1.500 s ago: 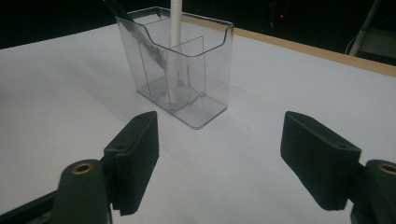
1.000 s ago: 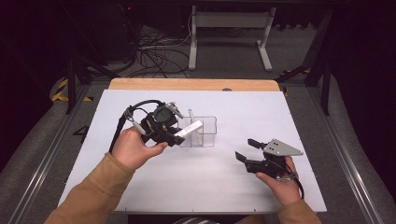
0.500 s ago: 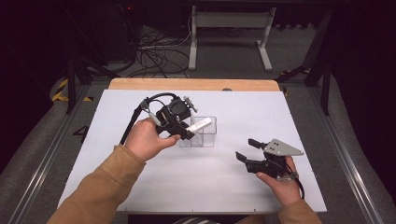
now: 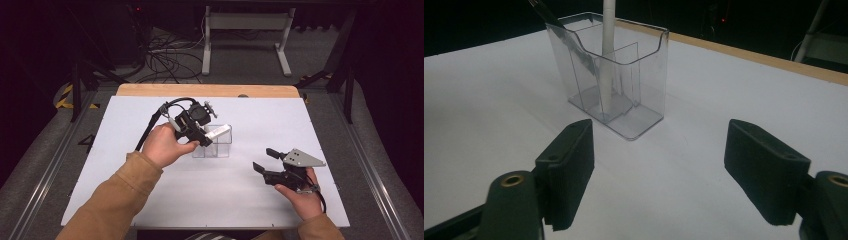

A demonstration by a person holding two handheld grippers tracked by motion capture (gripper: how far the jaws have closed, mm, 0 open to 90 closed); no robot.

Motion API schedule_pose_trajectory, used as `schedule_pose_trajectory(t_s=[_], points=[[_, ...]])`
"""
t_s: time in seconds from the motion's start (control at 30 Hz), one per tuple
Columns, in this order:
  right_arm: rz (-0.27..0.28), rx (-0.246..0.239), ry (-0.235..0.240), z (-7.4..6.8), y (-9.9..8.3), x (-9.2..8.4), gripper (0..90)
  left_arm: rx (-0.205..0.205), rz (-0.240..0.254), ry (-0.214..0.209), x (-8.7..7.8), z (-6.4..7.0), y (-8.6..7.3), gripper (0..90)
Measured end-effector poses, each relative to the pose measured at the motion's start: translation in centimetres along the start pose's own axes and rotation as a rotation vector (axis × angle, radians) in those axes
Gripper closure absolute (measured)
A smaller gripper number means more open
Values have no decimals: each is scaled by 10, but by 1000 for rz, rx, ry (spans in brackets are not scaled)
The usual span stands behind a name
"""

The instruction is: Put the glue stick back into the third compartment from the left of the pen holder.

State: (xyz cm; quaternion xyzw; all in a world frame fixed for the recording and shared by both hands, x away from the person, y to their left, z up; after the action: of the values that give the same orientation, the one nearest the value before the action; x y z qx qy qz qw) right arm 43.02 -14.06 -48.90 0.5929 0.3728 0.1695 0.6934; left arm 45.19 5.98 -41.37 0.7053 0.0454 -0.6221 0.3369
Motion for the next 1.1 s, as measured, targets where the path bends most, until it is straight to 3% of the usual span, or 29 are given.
schedule_pose_trajectory(t_s=[0.37,0.63,1.1], points=[[3,0,3,0,0,-1,288,-54,-50,9,17,-9,9,645],[4,-2,4,0,0,-1,288,-59,-91,30,22,-10,16,643],[4,1,4,1,0,-2,288,-36,-90,43,37,-5,31,646]])
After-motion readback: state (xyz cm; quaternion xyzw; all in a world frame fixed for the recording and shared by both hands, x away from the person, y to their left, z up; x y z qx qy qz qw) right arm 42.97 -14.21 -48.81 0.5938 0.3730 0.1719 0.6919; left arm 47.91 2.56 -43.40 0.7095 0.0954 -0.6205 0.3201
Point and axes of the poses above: each handheld gripper's, and its own axes: x roughly forward along the jaws, y roughly out of its top, z roughly to its right, the point moved 10 cm from there along x, roughly forward along the jaws, and after that the axes turned 1 degree about -y, right-handed, at the moved point
